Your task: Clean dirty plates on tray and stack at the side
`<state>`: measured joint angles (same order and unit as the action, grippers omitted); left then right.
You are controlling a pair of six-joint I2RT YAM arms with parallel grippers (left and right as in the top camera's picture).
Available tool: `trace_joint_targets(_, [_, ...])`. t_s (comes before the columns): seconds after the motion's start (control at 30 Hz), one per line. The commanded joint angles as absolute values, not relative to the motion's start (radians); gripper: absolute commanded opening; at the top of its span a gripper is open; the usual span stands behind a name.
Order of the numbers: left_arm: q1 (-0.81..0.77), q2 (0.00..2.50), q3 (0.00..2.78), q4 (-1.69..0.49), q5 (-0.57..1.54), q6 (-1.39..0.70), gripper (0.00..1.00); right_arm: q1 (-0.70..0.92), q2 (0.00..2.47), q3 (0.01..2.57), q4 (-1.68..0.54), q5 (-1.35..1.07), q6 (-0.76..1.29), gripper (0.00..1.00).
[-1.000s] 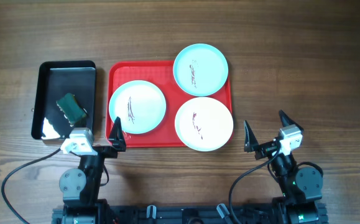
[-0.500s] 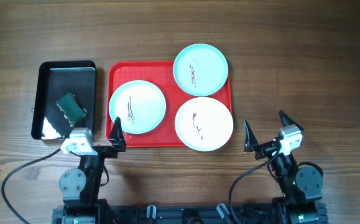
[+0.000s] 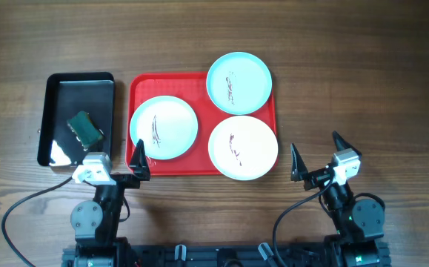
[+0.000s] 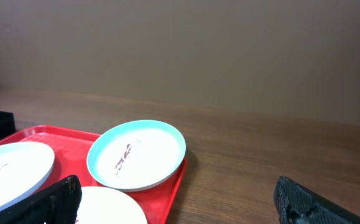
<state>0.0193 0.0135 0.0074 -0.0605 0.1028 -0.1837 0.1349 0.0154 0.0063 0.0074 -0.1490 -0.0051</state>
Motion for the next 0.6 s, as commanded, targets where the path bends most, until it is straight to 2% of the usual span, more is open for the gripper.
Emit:
trace_joint_targets(0.0, [0.013,0.007,0.006,-0.064,0.152,-0.199,1.00,0.141,0.005,0.005,0.011,-0.157,0.003,1.00])
trace_joint_targets(0.57, [0.013,0.015,0.046,-0.105,0.146,-0.201,1.00,0.141,0.010,0.020,0.010,-0.192,0.003,1.00])
